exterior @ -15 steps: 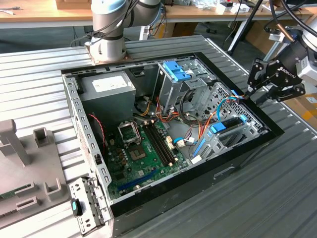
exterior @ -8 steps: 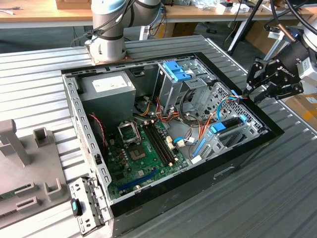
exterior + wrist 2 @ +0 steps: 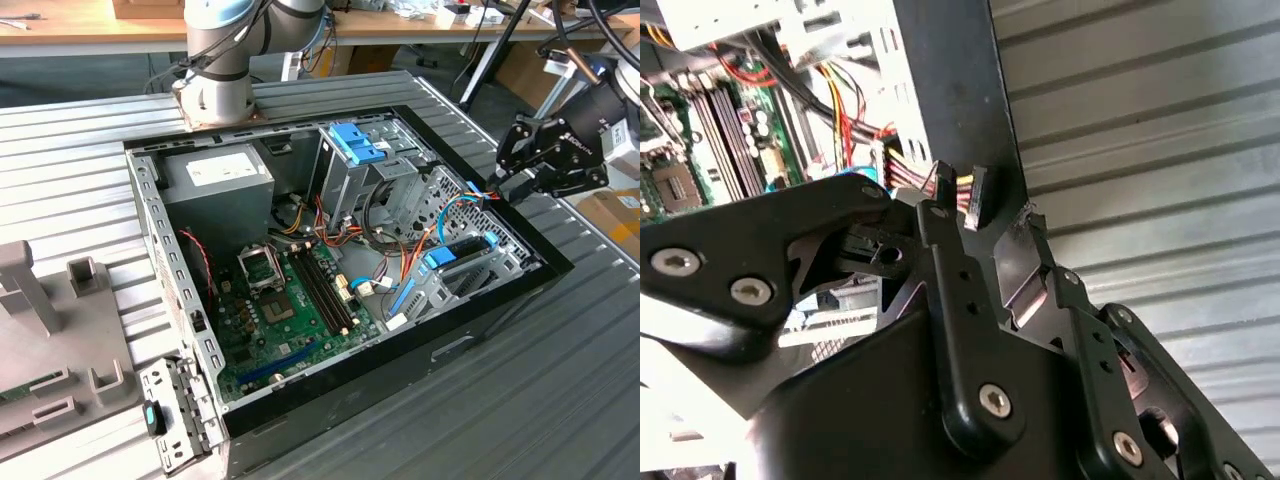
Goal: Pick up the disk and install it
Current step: 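Insert the disk into the insertion slot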
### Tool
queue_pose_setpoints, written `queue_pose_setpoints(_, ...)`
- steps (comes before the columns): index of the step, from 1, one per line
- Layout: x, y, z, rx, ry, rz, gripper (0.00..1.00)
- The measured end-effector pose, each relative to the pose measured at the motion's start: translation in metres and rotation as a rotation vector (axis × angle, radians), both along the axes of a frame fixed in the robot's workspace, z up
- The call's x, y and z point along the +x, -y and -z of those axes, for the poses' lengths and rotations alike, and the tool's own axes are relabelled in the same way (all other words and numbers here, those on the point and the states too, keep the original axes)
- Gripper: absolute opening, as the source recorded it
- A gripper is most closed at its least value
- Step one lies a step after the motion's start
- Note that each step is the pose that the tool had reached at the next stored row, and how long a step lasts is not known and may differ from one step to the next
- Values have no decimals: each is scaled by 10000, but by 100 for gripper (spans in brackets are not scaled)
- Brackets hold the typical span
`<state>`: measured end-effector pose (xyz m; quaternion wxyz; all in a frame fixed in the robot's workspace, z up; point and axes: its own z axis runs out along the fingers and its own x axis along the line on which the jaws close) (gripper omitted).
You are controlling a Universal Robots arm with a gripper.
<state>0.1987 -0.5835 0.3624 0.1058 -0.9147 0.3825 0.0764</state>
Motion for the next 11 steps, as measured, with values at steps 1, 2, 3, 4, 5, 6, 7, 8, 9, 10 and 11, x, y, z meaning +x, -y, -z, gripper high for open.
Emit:
queue_pose_setpoints(1,0,13,0,326,0,-21,43)
queue_pose_setpoints(2,0,16,0,489,-1,-56,43)
queue_pose_setpoints(3,-1,17,2,566,-2,-137,43)
queue_pose_setpoints(4,-1,16,1,566,-3,-171,43)
queue_pose_setpoints(5,0,16,2,566,-3,-175,43)
queue_pose_setpoints(6,4,17,3,567,-5,-219,43)
queue_pose_setpoints(7,13,17,8,570,-11,-400,43)
queue_pose_setpoints(8,26,16,15,566,-18,-717,43)
queue_pose_setpoints(9,29,16,20,566,-23,-882,43)
queue_pose_setpoints(10,30,16,22,564,-28,-1047,43)
queue_pose_setpoints(11,35,17,26,563,-37,-1346,43)
